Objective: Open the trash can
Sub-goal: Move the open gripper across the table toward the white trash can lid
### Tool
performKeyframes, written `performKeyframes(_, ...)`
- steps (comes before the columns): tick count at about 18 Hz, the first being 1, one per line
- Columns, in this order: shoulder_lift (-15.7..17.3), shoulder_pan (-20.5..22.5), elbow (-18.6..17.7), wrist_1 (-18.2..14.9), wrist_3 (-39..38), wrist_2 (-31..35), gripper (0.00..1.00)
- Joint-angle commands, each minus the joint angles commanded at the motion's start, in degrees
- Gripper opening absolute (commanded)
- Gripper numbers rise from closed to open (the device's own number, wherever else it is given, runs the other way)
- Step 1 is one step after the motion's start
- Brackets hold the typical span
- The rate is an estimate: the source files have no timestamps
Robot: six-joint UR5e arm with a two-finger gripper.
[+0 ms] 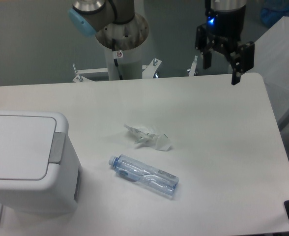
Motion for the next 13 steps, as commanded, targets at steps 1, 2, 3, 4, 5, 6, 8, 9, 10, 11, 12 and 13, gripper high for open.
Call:
performKeyframes(1, 0.0, -0.1, 0.0, 0.1, -0.9, 0.0, 1.00)
performKeyframes(2, -0.2, -0.6, -0.1, 0.7, -1.5, 0.0, 1.00)
performKeyframes(3, -0.4, -1.5, 0.0, 1.2, -2.6, -0.1, 1.00)
performKeyframes(4, -0.4, -2.5, 0.1, 1.2, -5.5, -0.1, 1.00)
performKeyframes(5, -0.5, -3.2, 0.1, 1.3, -9.7, -0.1, 1.00)
performKeyframes(6, -1.1, -4.6, 0.3, 1.4, -14.7, -0.3, 1.00)
performKeyframes(8, -2.3, -7.7, 0.5, 3.8, -26.8, -2.8, 1.00)
performKeyframes(9, -3.0, -9.0, 0.5, 6.1, -33.3, -5.2, 1.00)
performKeyframes(10, -3.7, -9.7, 0.4, 7.9, -39.9, -7.3, 1.00)
performKeyframes(11, -4.3, -10.3, 0.4, 9.1, -46.2, -8.9, 1.00)
performKeyframes(12, -4.7, -11.4, 0.4, 10.2, -52.3, -10.1, 1.00)
performKeyframes(13, -4.9, -12.9, 0.0, 11.2, -57.4, -10.5, 1.00)
